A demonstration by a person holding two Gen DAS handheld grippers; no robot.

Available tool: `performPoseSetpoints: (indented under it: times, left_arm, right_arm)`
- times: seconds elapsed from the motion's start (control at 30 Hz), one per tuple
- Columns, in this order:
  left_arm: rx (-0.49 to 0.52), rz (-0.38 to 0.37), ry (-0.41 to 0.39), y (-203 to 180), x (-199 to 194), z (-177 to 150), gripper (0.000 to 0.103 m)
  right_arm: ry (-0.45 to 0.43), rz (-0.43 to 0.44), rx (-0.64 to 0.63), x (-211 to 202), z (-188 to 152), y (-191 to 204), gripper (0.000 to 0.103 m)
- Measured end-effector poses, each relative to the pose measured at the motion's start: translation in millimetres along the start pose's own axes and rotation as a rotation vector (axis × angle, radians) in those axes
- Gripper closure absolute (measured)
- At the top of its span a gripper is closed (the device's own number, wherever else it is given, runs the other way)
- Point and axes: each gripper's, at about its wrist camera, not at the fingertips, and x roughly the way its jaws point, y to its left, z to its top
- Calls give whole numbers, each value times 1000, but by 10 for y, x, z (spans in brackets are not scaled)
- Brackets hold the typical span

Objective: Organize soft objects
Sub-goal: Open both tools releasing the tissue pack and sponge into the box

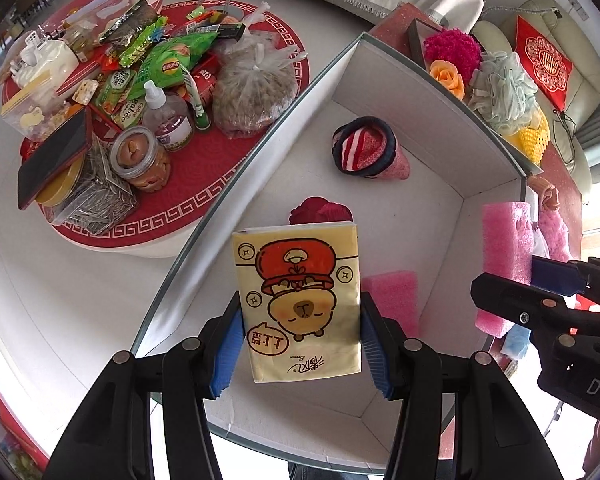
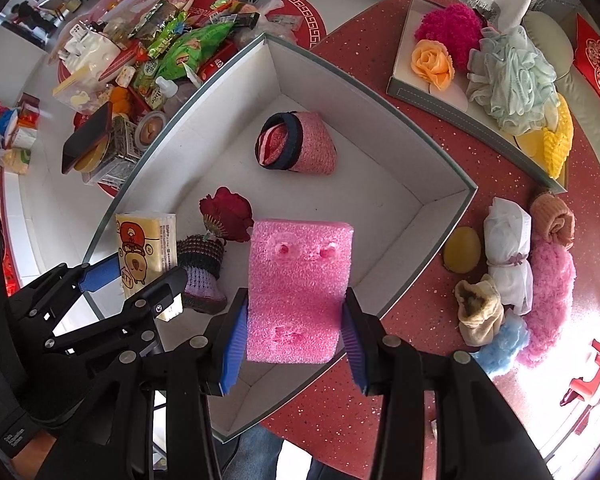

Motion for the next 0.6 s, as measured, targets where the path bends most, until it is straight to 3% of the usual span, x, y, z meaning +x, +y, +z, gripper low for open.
performPoseSetpoints:
  times: [0.17,0.23,0.3,0.33,0.37,0.47,0.5,0.6]
  left_arm:
    - [8,-9,8,-17,35,5,48]
    - [19,-3,9,-40,34,6,42]
    - [8,-13,26,-39,47,5,0]
    - [1,-35,34,-36,51,5,0]
    - [-5,-65,41,-31,51,3,0]
    - [-4,-54,33,-47,26,-14,0]
    - [-1,-39,43,-63,28,-14,0]
    - [-12,-50,89,-86,59,-30,0]
  right_arm:
    - [13,-10,3,58,31,-1,56]
    - [16,-17,1,68,41,-2,55]
    - [20,-20,-2,75,57,-2,45]
    - [24,-17,-3,79,64,-4,25]
    - [24,-10,-2,80,68,-6,11]
    - [-15,28,6,44,53,-24,6]
    - [-14,32,1,44,46,-23,2]
    - [-34,25,-20,7,5,-22,0]
